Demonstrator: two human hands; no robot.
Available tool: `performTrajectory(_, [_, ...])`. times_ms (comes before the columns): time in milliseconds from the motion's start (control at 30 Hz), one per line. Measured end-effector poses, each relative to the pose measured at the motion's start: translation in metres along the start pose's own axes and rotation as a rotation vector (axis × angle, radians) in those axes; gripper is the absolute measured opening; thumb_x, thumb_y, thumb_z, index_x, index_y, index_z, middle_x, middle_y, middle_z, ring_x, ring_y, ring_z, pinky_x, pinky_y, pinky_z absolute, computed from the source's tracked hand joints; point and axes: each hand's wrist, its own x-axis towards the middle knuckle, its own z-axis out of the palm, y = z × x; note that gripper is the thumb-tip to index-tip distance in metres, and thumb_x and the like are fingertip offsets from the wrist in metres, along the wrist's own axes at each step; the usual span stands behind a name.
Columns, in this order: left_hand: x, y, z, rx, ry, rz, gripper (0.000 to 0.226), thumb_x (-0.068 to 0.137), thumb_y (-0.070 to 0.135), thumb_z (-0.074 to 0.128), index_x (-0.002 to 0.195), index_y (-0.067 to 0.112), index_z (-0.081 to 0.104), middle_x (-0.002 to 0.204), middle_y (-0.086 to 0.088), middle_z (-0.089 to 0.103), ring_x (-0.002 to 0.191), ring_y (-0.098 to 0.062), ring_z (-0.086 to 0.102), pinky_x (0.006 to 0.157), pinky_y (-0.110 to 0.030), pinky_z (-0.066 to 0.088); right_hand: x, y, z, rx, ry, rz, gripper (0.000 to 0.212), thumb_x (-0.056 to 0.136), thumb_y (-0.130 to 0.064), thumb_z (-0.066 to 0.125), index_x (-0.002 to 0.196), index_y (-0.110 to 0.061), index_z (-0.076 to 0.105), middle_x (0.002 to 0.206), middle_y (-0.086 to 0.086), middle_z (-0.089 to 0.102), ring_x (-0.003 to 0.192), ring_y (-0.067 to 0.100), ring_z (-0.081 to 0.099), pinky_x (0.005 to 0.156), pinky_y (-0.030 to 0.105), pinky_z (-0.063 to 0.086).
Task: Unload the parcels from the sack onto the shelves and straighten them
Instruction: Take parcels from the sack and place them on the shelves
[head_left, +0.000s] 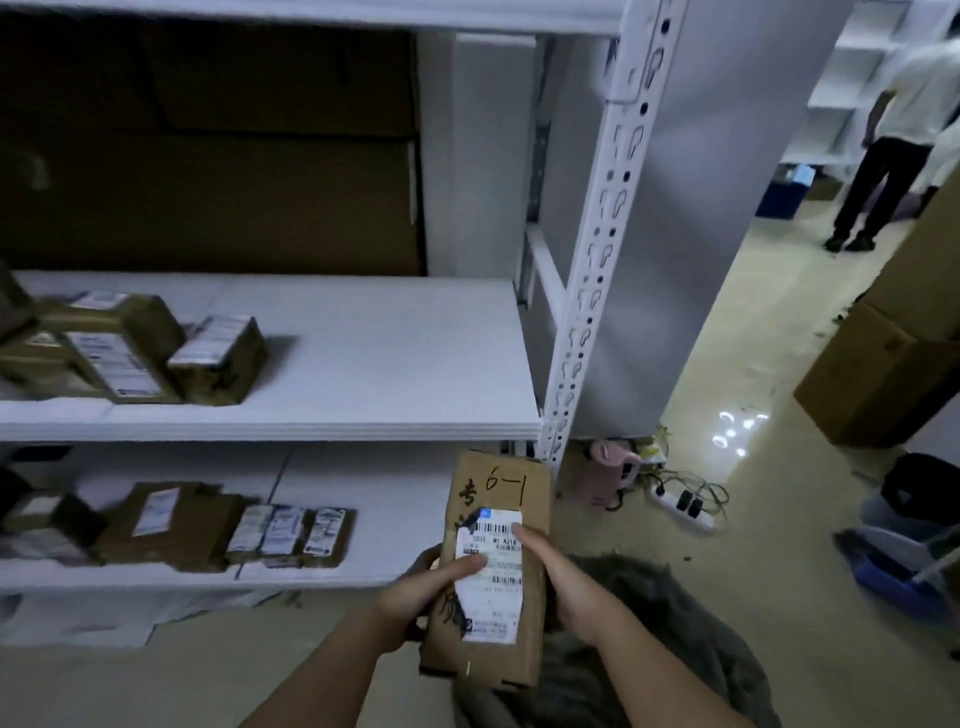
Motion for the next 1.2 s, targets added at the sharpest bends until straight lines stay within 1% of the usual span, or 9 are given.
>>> performTrajectory(133, [-0.035, 0.023, -0.007, -0.04, 0.067, 0.097, 0.095, 0.048, 0.062, 0.085, 0.129, 0.03, 0.047, 0.108, 0.0, 0.072, 0.103, -0.023, 0.067, 0.098, -0.047, 0.049, -0.016, -0.034, 0.019, -0.131, -0.037, -0.076, 0.076, 0.064, -0.075, 0.068, 0.124, -0.03, 0.059, 0.113, -0.002, 0.071, 0.116, 0.023, 0.06, 0.11, 0.049, 0.034])
performTrajectory(267, [-0.069, 0.042, -0.014, -0.088, 0.155, 0.184, 0.093, 0.05, 0.06, 0.085, 0.129, 0.027, 0.048, 0.111, -0.002, 0.071, 0.104, -0.026, 0.066, 0.099, -0.049, 0.047, -0.029, -0.062, 0.038, -0.171, -0.093, -0.171, 0.081, 0.062, -0.072, 0.069, 0.129, -0.029, 0.052, 0.108, -0.004, 0.073, 0.108, 0.018, 0.065, 0.099, 0.043, 0.046])
performTrajectory(467, [-0.12, 0.078, -0.034, -0.149, 0.266, 0.344, 0.097, 0.045, 0.058, 0.085, 0.128, 0.026, 0.046, 0.107, -0.005, 0.073, 0.103, -0.026, 0.067, 0.099, -0.048, 0.047, -0.046, -0.108, 0.078, -0.259, -0.208, -0.302, 0.082, 0.051, -0.078, 0.072, 0.12, -0.036, 0.055, 0.108, -0.008, 0.073, 0.111, 0.017, 0.062, 0.103, 0.044, 0.043])
performTrajectory(567, [-0.143, 0.103, -0.046, -0.162, 0.296, 0.435, 0.091, 0.051, 0.056, 0.085, 0.126, 0.024, 0.047, 0.106, -0.004, 0.073, 0.102, -0.025, 0.068, 0.098, -0.047, 0.048, -0.055, -0.137, 0.099, -0.285, -0.221, -0.434, 0.083, 0.057, -0.071, 0.07, 0.128, -0.035, 0.048, 0.116, -0.007, 0.069, 0.11, 0.016, 0.062, 0.101, 0.041, 0.045])
performTrajectory(767, [-0.183, 0.167, -0.07, -0.117, 0.344, 0.606, 0.084, 0.061, 0.057, 0.081, 0.129, 0.024, 0.044, 0.114, -0.004, 0.069, 0.105, -0.022, 0.066, 0.099, -0.045, 0.049, -0.079, -0.203, 0.137, -0.224, -0.192, -0.699, 0.058, 0.084, -0.044, 0.068, 0.133, -0.031, 0.04, 0.115, -0.005, 0.067, 0.096, 0.01, 0.068, 0.068, 0.021, 0.054])
performTrajectory(833, [-0.194, 0.19, -0.076, -0.085, 0.331, 0.651, 0.08, 0.063, 0.058, 0.08, 0.127, 0.026, 0.044, 0.115, -0.004, 0.068, 0.107, -0.022, 0.065, 0.098, -0.046, 0.049, -0.087, -0.226, 0.146, -0.205, -0.164, -0.759, 0.053, 0.086, -0.042, 0.065, 0.132, -0.032, 0.041, 0.115, -0.006, 0.066, 0.099, 0.01, 0.066, 0.073, 0.023, 0.053])
performTrajectory(933, [-0.209, 0.228, -0.085, -0.008, 0.301, 0.766, 0.051, 0.072, 0.052, 0.076, 0.11, 0.028, 0.053, 0.102, 0.003, 0.073, 0.099, -0.017, 0.068, 0.094, -0.042, 0.051, -0.107, -0.262, 0.159, -0.165, -0.119, -0.875, 0.046, 0.08, -0.045, 0.071, 0.12, -0.036, 0.048, 0.115, -0.006, 0.065, 0.098, 0.008, 0.065, 0.068, 0.019, 0.053])
performTrajectory(1067, [-0.231, 0.283, -0.093, 0.101, 0.244, 0.908, 0.024, 0.085, 0.043, 0.065, 0.103, 0.028, 0.055, 0.087, 0.01, 0.075, 0.085, -0.008, 0.071, 0.07, -0.024, 0.057, -0.129, -0.312, 0.171, -0.125, -0.016, -1.039, 0.061, 0.081, -0.04, 0.071, 0.134, -0.024, 0.043, 0.126, 0.002, 0.062, 0.108, 0.016, 0.062, 0.087, 0.031, 0.051])
performTrajectory(1200, [-0.245, 0.332, -0.093, 0.184, 0.217, 1.022, 0.025, 0.087, 0.045, 0.063, 0.106, 0.033, 0.054, 0.086, 0.02, 0.071, 0.076, 0.007, 0.067, 0.059, -0.009, 0.048, -0.146, -0.358, 0.172, -0.135, 0.104, -1.112, 0.086, 0.076, -0.045, 0.073, 0.146, -0.016, 0.031, 0.136, 0.006, 0.055, 0.119, 0.021, 0.055, 0.101, 0.038, 0.044])
